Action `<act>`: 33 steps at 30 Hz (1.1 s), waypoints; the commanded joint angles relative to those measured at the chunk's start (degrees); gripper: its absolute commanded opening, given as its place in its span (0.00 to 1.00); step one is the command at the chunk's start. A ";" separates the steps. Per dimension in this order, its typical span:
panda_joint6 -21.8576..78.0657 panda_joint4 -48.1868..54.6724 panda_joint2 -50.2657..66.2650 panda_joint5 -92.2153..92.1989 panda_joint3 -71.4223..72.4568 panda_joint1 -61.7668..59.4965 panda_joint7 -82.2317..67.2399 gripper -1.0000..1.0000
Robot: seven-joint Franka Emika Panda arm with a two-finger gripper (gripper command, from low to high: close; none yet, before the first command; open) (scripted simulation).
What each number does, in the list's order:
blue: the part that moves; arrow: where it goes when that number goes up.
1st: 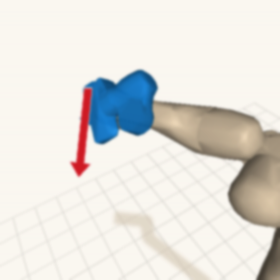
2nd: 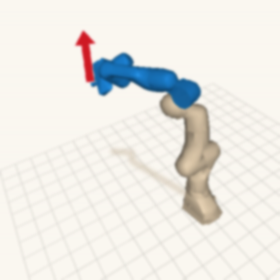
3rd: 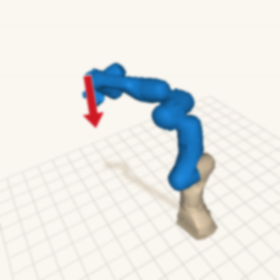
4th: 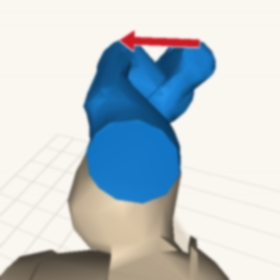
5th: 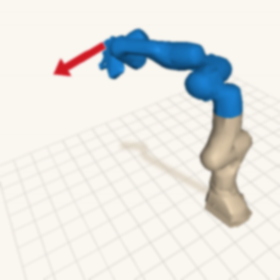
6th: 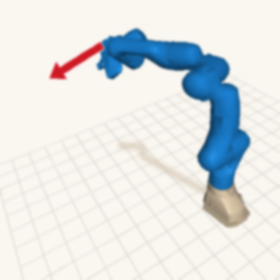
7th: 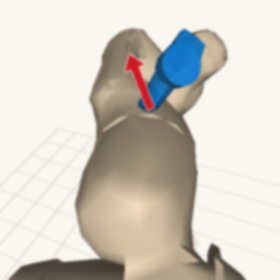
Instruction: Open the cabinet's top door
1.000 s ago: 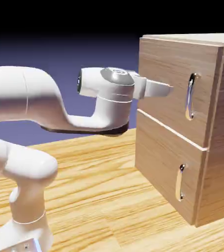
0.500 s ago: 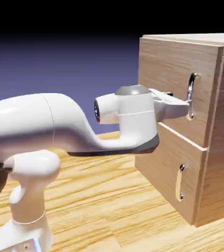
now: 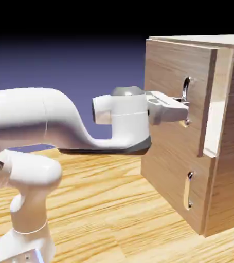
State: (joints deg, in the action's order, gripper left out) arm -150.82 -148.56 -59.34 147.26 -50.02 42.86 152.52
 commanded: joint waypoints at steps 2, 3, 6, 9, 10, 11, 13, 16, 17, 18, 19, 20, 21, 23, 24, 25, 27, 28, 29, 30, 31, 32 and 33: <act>2.68 -3.79 -1.43 -3.77 4.15 -4.00 -0.97 0.00; 3.97 -5.57 -2.26 -5.72 6.23 -5.84 -1.49 0.00; 7.74 -10.51 -5.05 -11.97 12.45 -10.63 -3.23 0.00; 11.46 -14.77 -8.17 -18.74 18.68 -14.25 -5.10 0.00; 12.70 -16.04 -9.25 -21.09 20.76 -15.18 -5.74 0.00; 13.95 -17.22 -10.31 -23.47 22.83 -15.98 -6.38 0.00; 16.48 -19.33 -12.40 -28.32 26.99 -17.18 -7.63 0.00; 20.41 -21.86 -15.24 -35.64 33.21 -18.03 -9.34 0.00; 21.75 -22.53 -16.07 -38.07 35.29 -18.09 -9.84 0.00; 23.11 -23.12 -16.82 -40.48 37.37 -18.05 -10.30 0.00; 24.49 -23.62 -17.49 -42.87 39.44 -17.92 -10.72 0.00; 25.89 -24.04 -18.08 -45.23 41.52 -17.73 -11.10 0.00; 27.30 -24.39 -18.56 -47.57 43.59 -17.46 -11.42 0.00; 30.17 -24.83 -19.24 -52.16 47.75 -16.79 -11.92 0.00; 31.63 -24.94 -19.43 -54.41 49.82 -16.40 -12.10 0.00; 33.10 -24.97 -19.51 -56.63 51.90 -16.00 -12.22 0.00; 36.08 -24.81 -19.34 -61.01 56.05 -15.17 -12.33 0.00; 37.59 -24.61 -19.10 -63.16 58.13 -14.77 -12.31 0.00; 39.12 -24.32 -18.74 -65.29 60.20 -14.40 -12.24 0.00; 40.67 -23.96 -18.28 -67.41 62.28 -14.07 -12.13 0.00; 42.23 -23.51 -17.71 -69.50 64.35 -13.78 -11.97 0.00; 43.81 -22.98 -17.04 -71.58 66.43 -13.55 -11.77 0.00; 45.40 -22.35 -16.26 -73.64 68.51 -13.38 -11.54 0.00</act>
State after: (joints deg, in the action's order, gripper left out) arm -105.49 -170.91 -75.60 73.66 18.47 29.48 140.99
